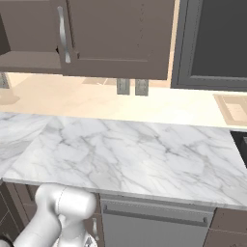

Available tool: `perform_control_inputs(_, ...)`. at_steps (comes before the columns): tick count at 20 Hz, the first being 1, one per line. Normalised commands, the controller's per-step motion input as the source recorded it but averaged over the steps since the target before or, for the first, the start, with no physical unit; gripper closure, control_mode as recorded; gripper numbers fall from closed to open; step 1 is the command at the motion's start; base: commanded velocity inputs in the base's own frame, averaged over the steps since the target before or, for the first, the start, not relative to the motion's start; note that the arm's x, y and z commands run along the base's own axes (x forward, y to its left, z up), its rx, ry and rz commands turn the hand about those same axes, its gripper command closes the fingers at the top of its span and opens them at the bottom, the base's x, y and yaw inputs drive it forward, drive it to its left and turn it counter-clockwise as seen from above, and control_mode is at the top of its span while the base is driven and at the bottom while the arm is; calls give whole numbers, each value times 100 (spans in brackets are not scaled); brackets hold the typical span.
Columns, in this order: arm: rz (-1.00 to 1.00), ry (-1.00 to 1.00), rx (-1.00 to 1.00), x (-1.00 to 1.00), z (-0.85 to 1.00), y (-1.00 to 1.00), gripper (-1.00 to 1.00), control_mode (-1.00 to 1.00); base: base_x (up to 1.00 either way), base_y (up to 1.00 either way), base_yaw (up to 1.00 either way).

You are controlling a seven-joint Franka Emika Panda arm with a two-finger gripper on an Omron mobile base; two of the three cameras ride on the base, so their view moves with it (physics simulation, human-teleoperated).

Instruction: Pick up the dish brush and dish brush from the sink, and place them back in the cabinet, and close the cabinet doors.

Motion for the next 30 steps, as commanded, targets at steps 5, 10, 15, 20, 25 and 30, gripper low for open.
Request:
perform_control_inputs(5,1,-1,0,15,-17,25,-100,-100,0,0,0)
perform_control_inputs(10,1,-4,0,20,-9,10,-100,-100,0,0,0)
perform_control_inputs(15,0,-5,0,31,-3,1,-100,-100,0,0,0)
perform_control_inputs(20,0,-5,0,29,0,0,-100,-100,0,0,0)
perform_control_inputs(25,0,-5,0,25,-1,2,-100,-100,0,0,0)
perform_control_inputs(30,0,-2,0,26,0,0,-100,-100,0,0,0)
